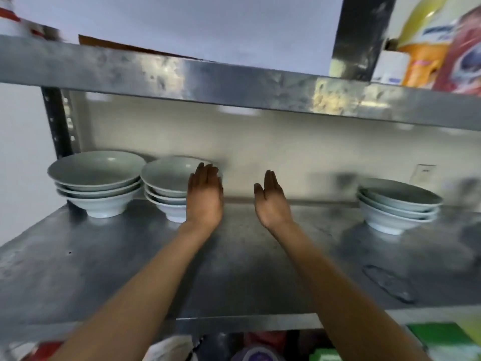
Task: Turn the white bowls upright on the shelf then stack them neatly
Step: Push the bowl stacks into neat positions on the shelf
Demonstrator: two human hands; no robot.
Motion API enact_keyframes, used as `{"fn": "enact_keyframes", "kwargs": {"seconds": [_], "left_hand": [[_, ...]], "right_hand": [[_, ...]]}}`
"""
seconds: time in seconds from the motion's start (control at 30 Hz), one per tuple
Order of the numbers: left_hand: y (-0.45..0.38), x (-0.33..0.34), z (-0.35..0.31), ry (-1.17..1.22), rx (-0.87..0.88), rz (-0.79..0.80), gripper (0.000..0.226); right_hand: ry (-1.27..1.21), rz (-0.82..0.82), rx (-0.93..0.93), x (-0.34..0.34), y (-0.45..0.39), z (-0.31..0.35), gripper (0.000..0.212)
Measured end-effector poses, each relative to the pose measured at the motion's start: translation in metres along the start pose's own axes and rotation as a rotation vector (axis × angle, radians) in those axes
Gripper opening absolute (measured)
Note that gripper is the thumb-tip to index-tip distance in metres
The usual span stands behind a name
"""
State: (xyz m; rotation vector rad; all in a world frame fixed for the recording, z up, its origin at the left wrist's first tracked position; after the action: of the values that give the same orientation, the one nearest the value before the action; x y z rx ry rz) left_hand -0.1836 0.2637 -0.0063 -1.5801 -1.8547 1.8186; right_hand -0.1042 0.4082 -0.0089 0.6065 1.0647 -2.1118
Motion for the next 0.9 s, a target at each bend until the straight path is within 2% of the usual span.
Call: {"fn": "enact_keyframes", "kwargs": {"seconds": [0.3, 0.47, 0.53, 0.77, 0.83, 0.9], "left_hand": [[0.011, 0.06, -0.136, 0.3, 0.159, 0.247, 0.039], [0.023, 0.085, -0.207, 0.489, 0.238, 0.375, 0.043], [0.026, 0.098, -0.234, 0.55, 0.226, 0.425, 0.045], [0.024, 0.143, -0.302, 0.674, 0.193, 0.472, 0.037], [0.014, 0.162, -0.316, 0.733, 0.112, 0.499, 0.038], [-0.003, 0.185, -0.326, 0.824, -0.069, 0.512, 0.041]], "right_hand": [[0.192, -0.175, 0.222, -0.128, 0.059, -0.112, 0.056], [0.211, -0.289, 0.384, -0.18, 0.09, -0.17, 0.053], [0.194, -0.318, 0.423, -0.194, 0.101, -0.191, 0.053], [0.045, -0.485, 0.36, -0.242, 0.098, -0.239, 0.049], [-0.019, -0.528, 0.377, -0.257, 0.085, -0.259, 0.048], [-0.087, -0.575, 0.411, -0.269, 0.066, -0.284, 0.045]]}}
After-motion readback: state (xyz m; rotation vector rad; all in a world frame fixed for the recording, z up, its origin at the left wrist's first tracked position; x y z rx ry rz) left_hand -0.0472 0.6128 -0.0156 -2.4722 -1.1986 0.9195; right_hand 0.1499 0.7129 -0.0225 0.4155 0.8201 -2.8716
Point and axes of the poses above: each hand's wrist, its own y-axis away from the middle knuckle, its own x-axis out of the palm, z = x × y, the point moved 5 cm from there along -y, towards the middle knuckle, and after that the axes turned 2 degrees about -x, right-handed, at the moved point
